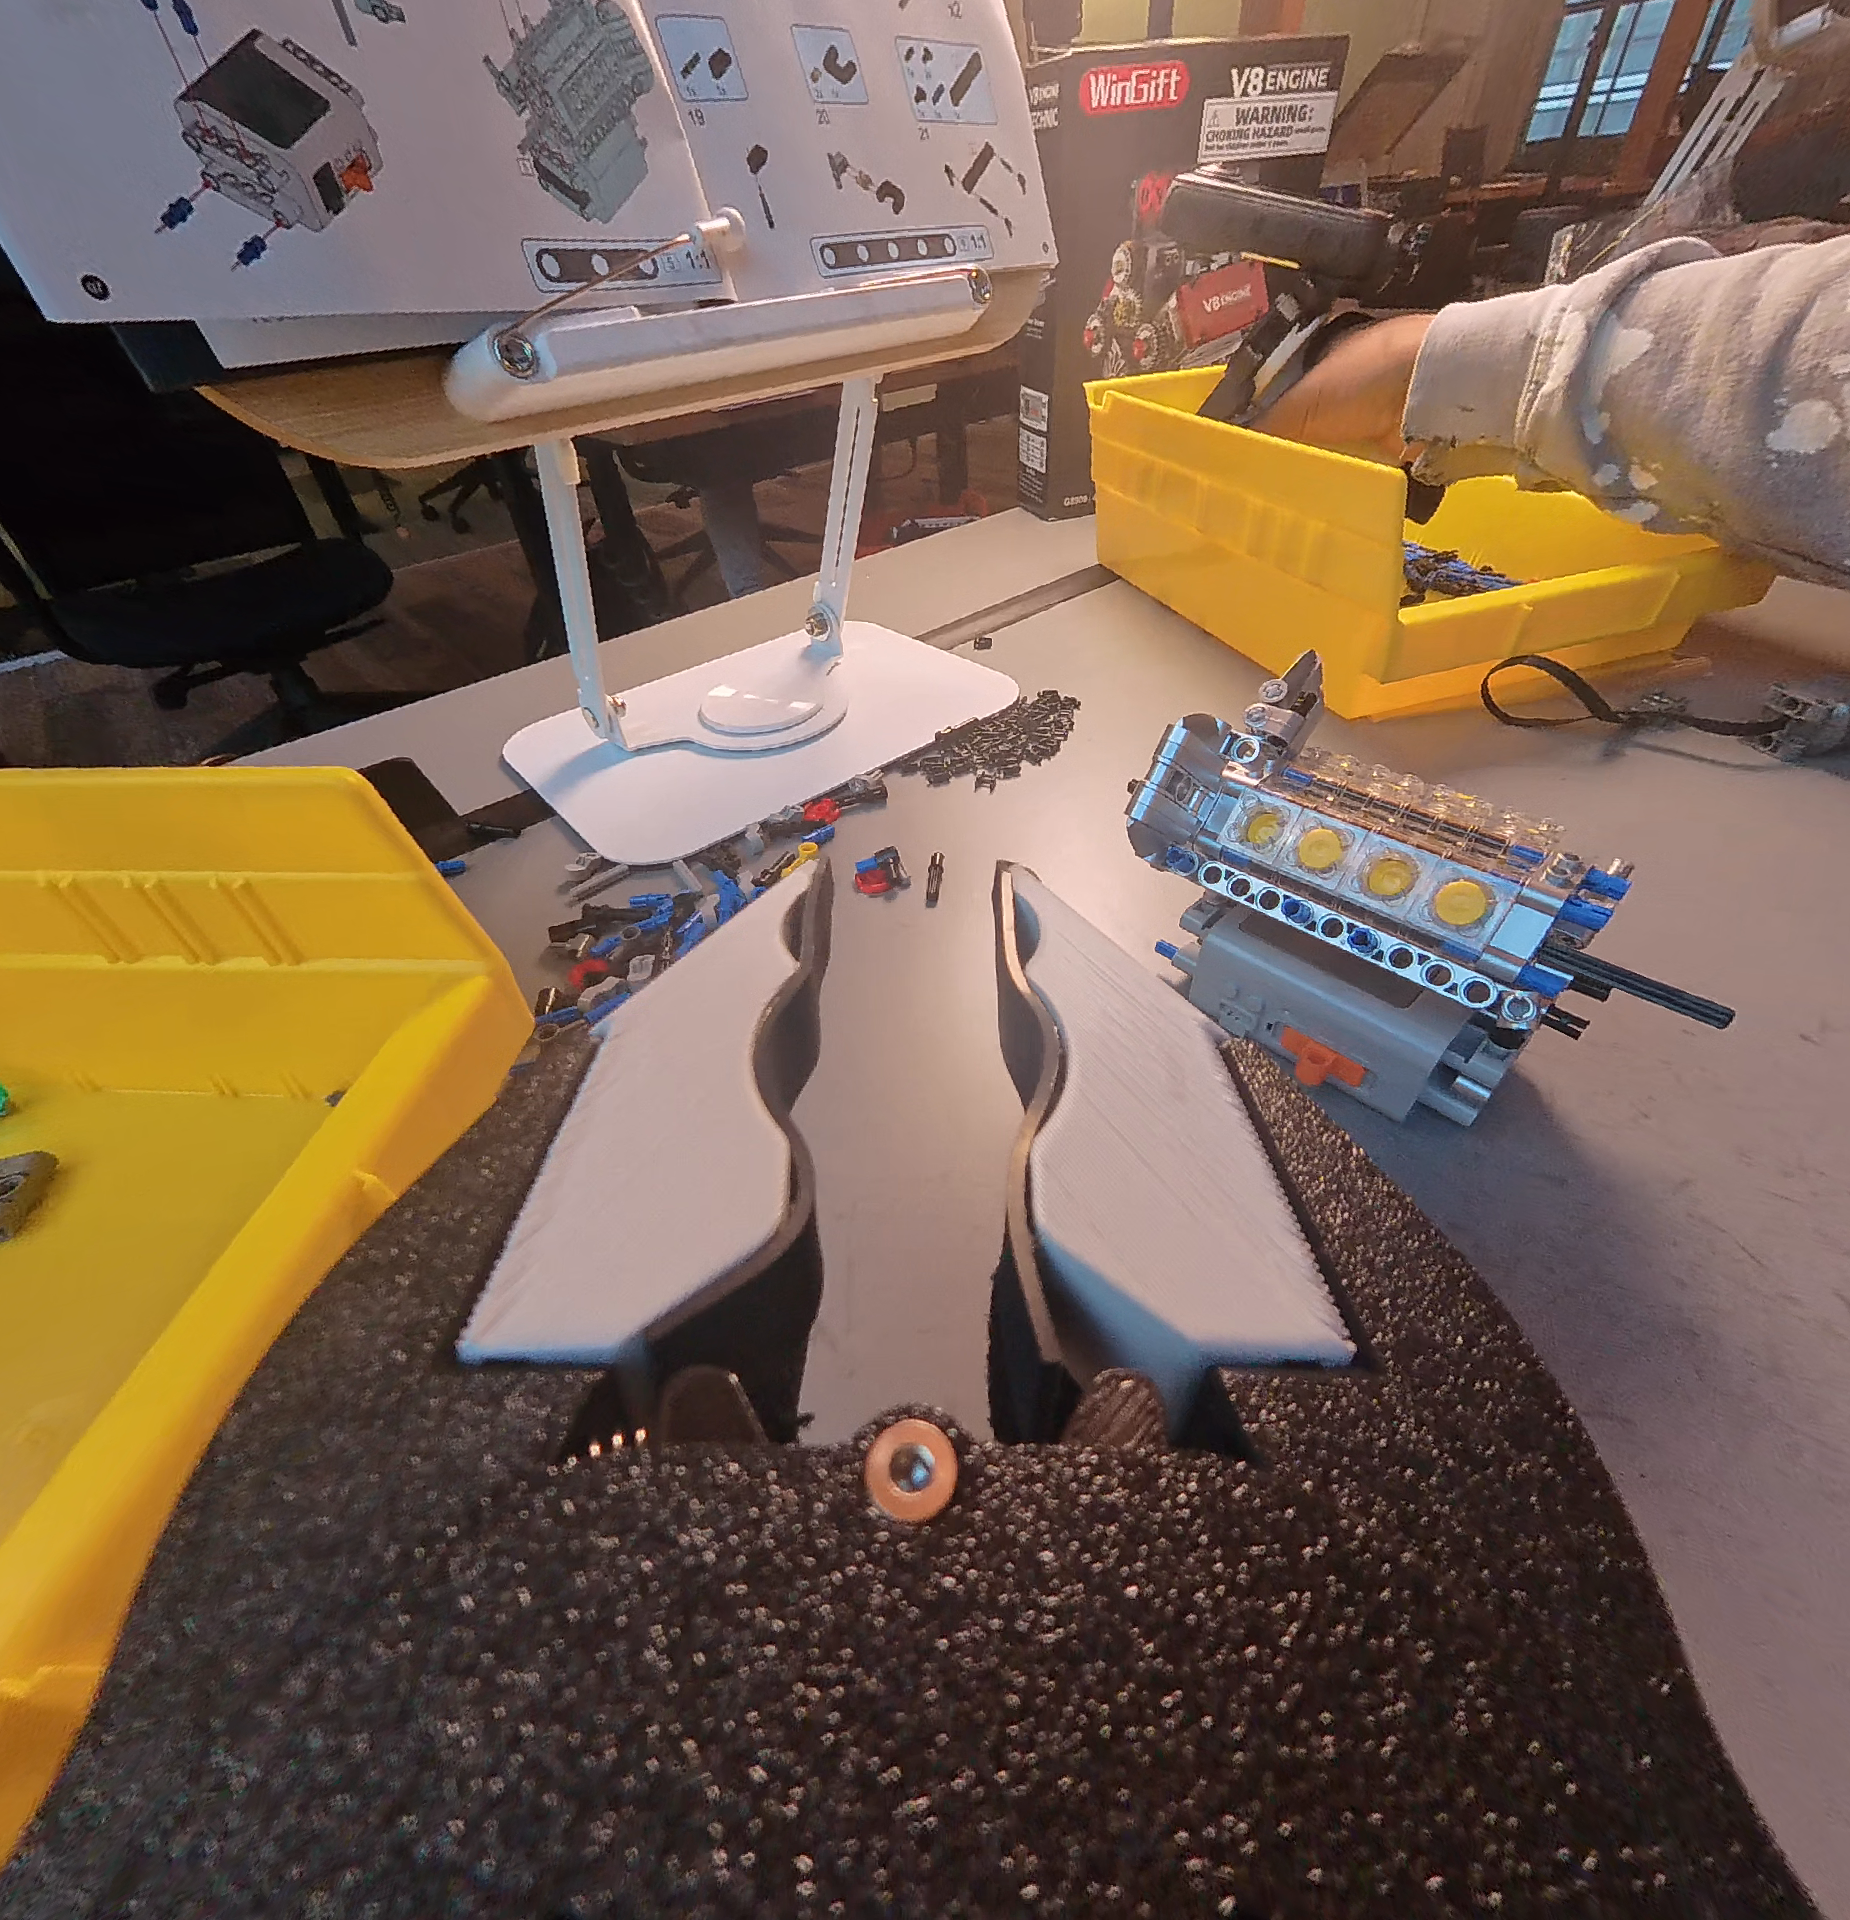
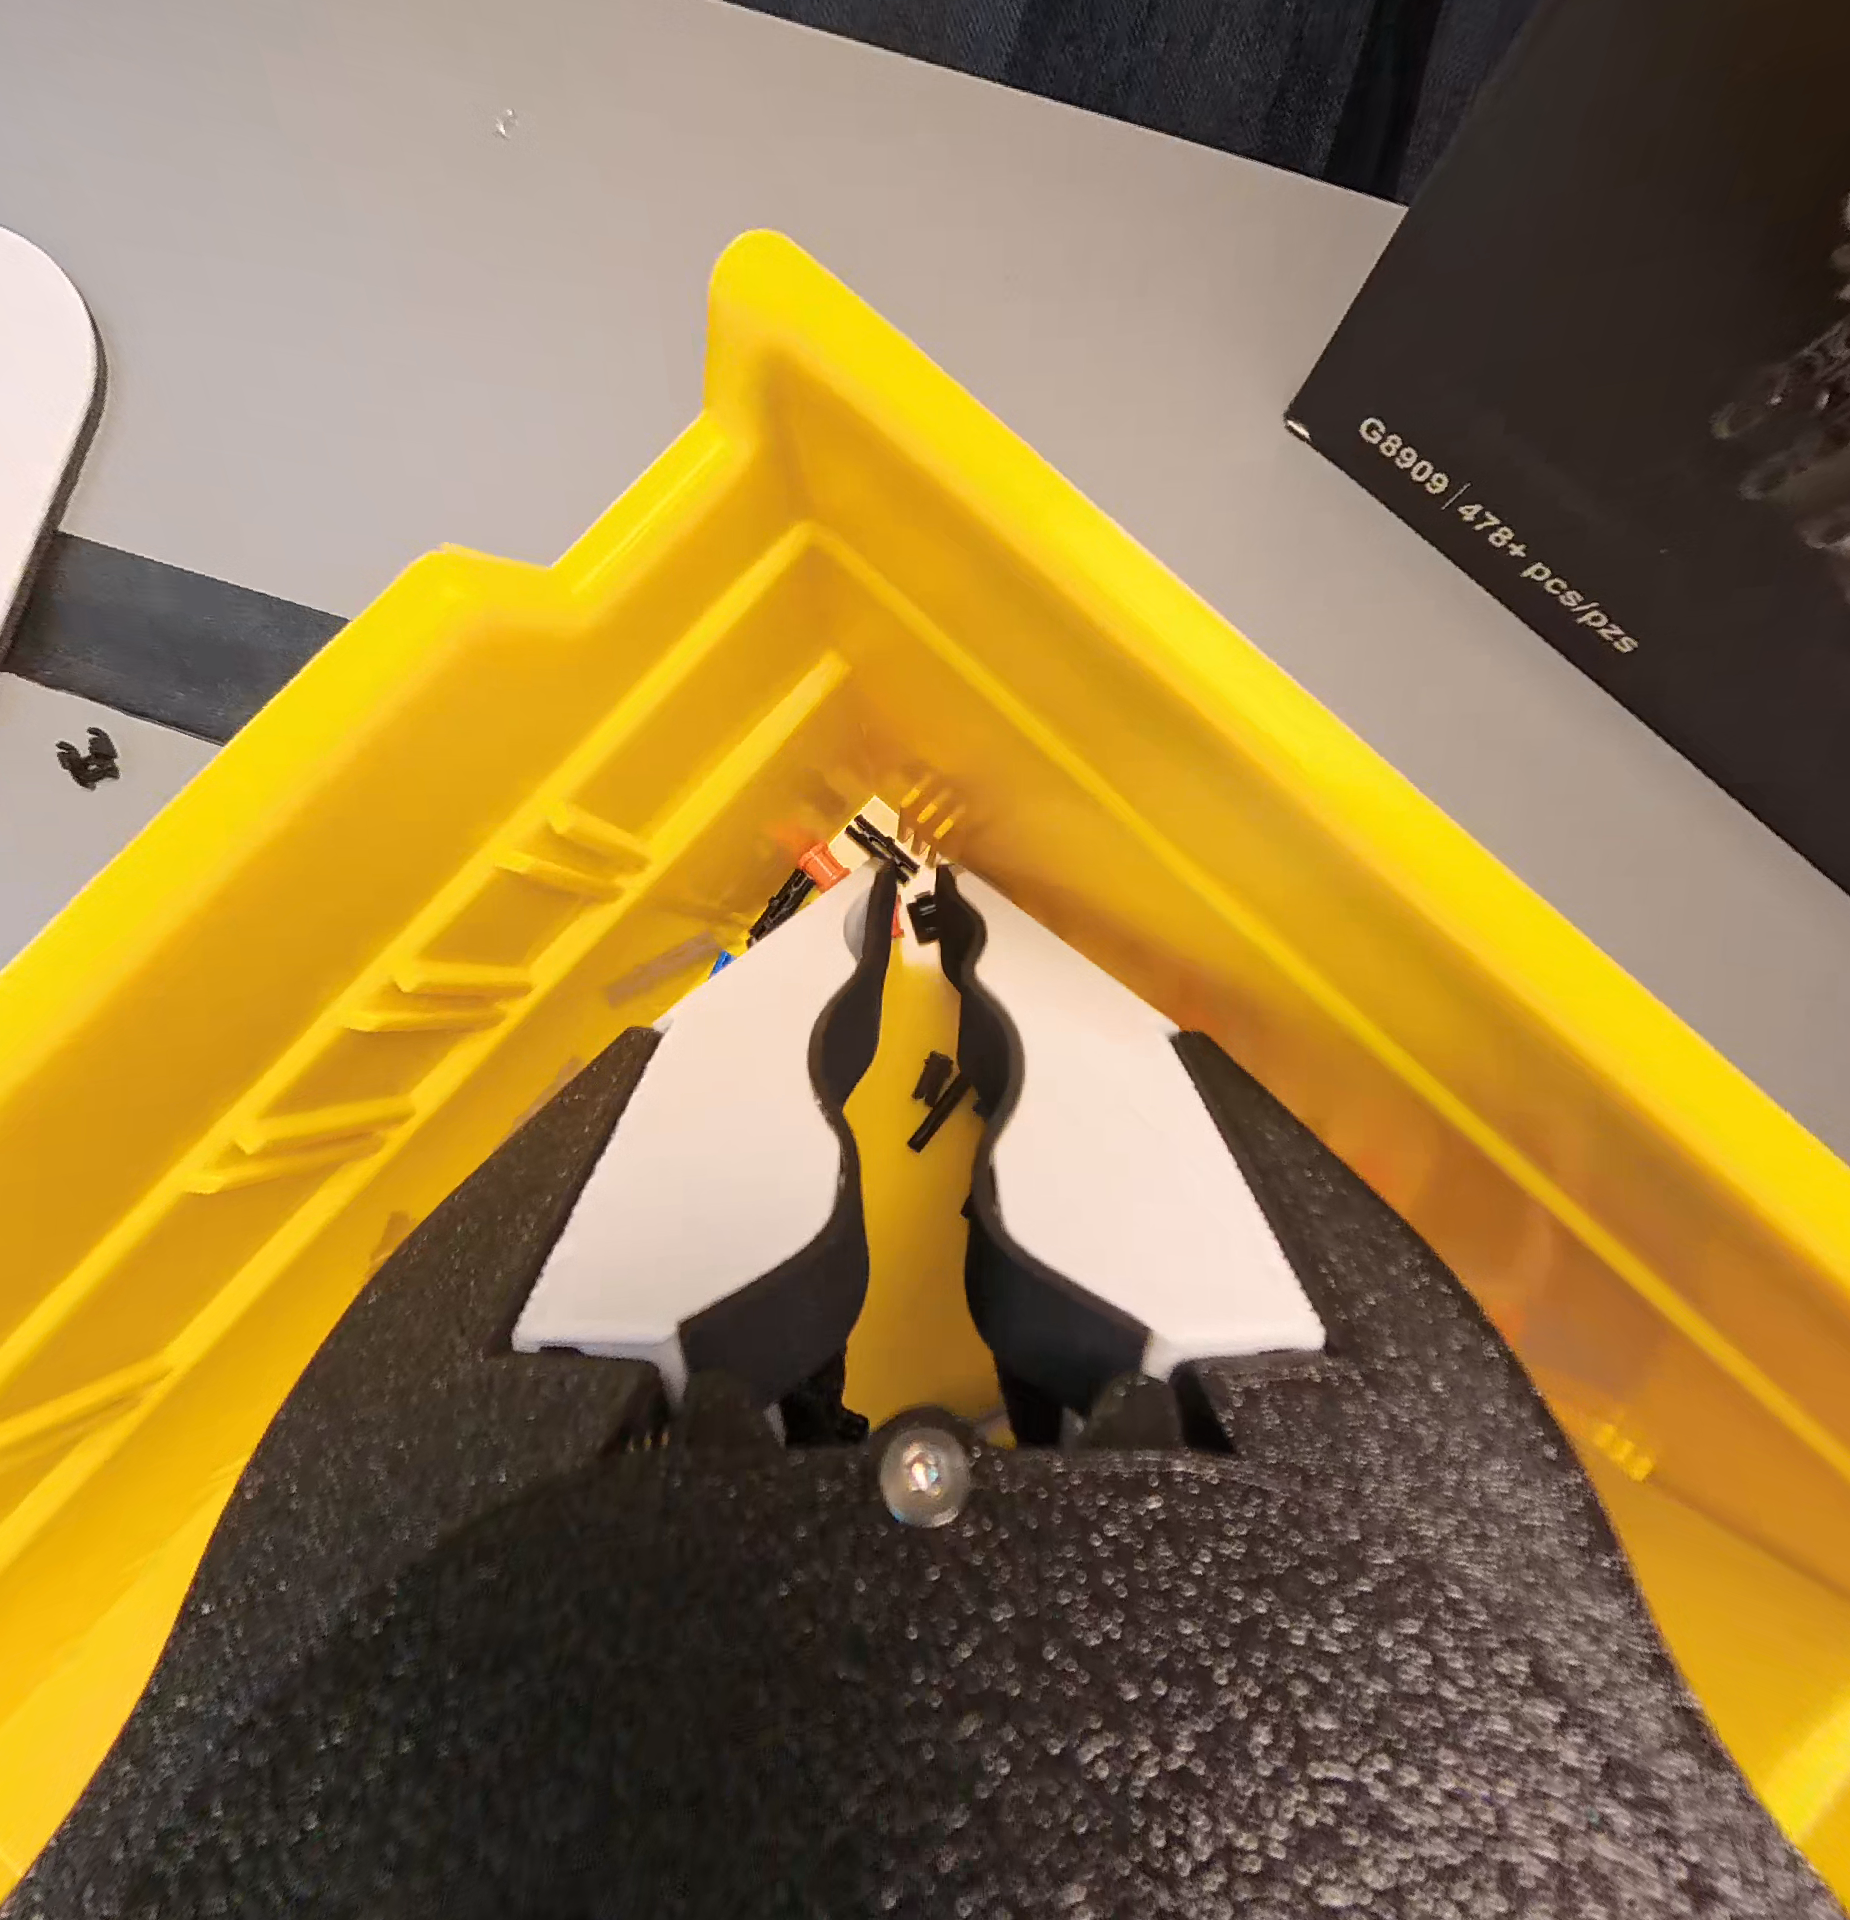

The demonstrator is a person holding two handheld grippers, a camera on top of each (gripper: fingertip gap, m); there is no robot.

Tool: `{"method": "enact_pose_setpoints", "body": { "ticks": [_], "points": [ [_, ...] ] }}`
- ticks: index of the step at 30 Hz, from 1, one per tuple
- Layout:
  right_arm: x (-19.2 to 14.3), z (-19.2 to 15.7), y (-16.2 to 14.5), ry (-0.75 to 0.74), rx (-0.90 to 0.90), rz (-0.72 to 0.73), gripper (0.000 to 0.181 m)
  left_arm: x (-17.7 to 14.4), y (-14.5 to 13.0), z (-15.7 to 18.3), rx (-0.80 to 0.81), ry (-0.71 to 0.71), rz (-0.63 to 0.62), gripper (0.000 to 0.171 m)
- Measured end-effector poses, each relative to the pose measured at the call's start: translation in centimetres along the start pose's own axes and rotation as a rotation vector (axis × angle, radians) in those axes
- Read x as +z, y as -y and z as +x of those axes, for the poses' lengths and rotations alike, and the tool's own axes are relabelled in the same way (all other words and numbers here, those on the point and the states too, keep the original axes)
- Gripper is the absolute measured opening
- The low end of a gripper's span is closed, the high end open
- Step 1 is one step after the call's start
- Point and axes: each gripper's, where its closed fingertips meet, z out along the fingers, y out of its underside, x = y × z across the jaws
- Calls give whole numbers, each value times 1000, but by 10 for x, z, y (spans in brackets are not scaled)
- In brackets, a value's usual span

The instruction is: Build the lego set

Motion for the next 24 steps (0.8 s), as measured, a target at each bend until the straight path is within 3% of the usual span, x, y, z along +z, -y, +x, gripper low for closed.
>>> {"method": "enact_pose_setpoints", "body": {
  "ticks": [24],
  "points": [
    [-4,-8,-13,-9,-32,-69,6,2,-2,5,21,-24,-14,30]
  ]
}}
